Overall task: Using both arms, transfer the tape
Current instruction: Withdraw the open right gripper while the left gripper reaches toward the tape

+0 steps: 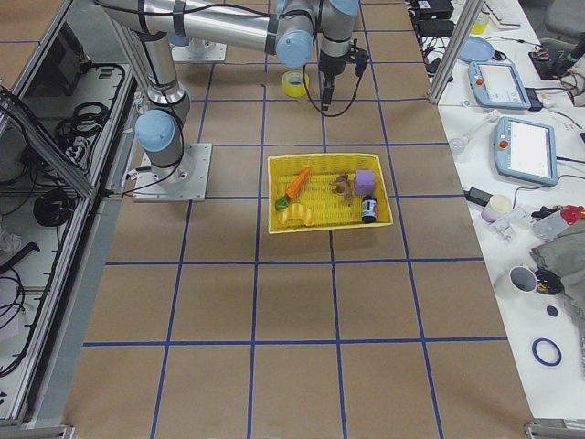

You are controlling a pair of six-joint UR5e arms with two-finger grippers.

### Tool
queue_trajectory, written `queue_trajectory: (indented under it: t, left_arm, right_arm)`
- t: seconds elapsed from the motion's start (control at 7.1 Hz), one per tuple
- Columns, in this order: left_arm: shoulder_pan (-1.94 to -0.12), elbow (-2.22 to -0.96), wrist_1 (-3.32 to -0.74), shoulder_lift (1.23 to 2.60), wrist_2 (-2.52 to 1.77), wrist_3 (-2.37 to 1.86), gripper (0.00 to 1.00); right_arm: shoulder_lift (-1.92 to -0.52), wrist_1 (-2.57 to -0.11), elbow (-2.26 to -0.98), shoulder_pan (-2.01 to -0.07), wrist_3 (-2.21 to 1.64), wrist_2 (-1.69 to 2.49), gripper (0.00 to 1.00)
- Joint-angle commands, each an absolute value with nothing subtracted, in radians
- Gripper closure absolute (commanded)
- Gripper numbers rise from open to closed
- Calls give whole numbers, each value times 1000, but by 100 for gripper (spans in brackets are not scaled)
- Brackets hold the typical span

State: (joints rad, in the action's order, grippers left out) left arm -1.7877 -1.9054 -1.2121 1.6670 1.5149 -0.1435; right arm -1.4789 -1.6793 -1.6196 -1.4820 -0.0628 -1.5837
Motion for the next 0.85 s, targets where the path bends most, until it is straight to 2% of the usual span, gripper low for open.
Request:
queue_trajectory:
  t: [0.0, 0.7]
  left_arm:
    - [-1801, -1983, -1094, 1698, 1516, -149, 5]
    - [-1799, -1982, -909, 1871, 1520, -143, 5]
  right_arm:
    - [-1532, -1651, -1621, -1529, -61, -1589, 0]
    - [-1534, -1649, -1615, -1563, -60, -1589, 0]
